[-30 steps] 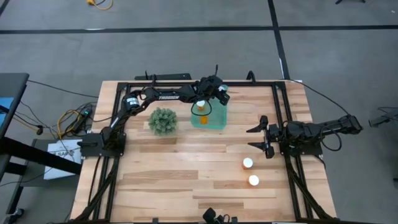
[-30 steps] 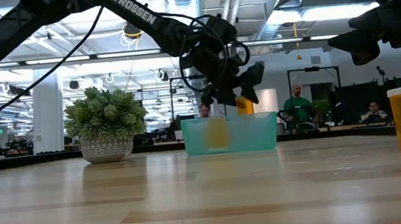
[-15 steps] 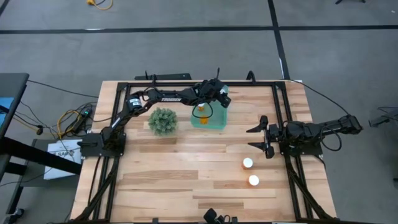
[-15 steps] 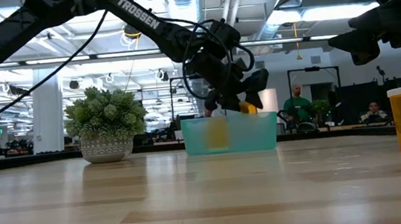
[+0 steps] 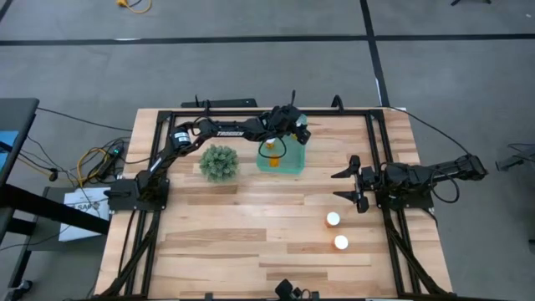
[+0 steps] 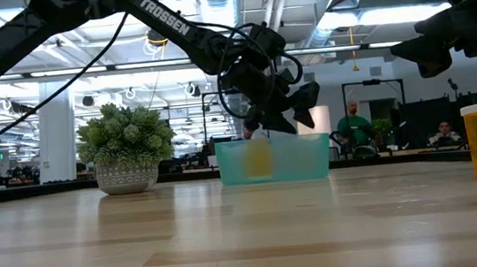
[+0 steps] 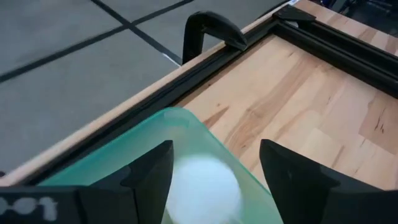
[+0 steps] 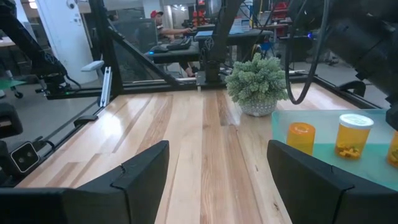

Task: Pick and place pill bottles into a basket
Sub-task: Put the orange pill bottle into the green bin

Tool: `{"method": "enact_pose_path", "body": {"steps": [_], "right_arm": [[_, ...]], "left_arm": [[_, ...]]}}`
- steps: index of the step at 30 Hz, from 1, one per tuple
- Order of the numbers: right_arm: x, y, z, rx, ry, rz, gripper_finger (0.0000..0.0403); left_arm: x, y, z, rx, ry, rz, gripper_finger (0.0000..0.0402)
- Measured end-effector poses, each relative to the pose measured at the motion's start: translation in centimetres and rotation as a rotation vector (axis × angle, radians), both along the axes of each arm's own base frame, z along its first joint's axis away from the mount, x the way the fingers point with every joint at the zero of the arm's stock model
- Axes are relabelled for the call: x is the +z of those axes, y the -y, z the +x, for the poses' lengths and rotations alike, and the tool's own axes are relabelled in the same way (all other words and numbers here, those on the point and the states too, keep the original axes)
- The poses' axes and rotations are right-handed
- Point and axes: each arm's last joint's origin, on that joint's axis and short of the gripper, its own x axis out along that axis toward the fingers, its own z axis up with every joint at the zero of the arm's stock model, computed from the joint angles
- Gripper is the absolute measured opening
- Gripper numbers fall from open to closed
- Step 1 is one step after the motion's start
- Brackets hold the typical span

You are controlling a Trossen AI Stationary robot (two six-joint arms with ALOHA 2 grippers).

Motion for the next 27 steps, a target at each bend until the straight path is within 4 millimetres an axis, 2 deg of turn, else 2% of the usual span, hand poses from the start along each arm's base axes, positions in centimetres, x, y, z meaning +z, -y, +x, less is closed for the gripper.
{"method": "enact_pose_path", "body": {"steps": [4,9,12,15,20,23,27], "right_arm": [[0.0,0.0,0.0,0.000,0.000,0.000,0.0266],[0.0,0.0,0.0,0.000,-0.001,0.000,0.0266],[0.0,0.0,0.0,0.000,-0.001,0.000,0.0266],[0.0,0.0,0.0,0.000,0.000,0.000,0.0266],[0.0,0.0,0.0,0.000,0.000,0.000,0.0266],[0.0,0.0,0.0,0.000,0.000,0.000,0.0266],[0.0,0.0,0.0,0.000,0.001,0.000,0.0266]], "left_arm": [[1.6,0.1,0.6,-0.063,-0.008,0.044,0.0230],[5.9,1.8,1.7,-0.212,-0.014,0.084,0.0231],[9.1,3.9,1.5,-0.309,-0.054,0.127,0.0231],[13.5,7.2,0.4,-0.400,-0.033,0.200,0.0231],[21.5,13.3,-3.6,-0.515,0.082,0.296,0.0231],[26.0,17.1,-7.3,-0.553,0.134,0.353,0.0231],[30.3,22.0,-13.2,-0.558,0.139,0.410,0.0231]]}}
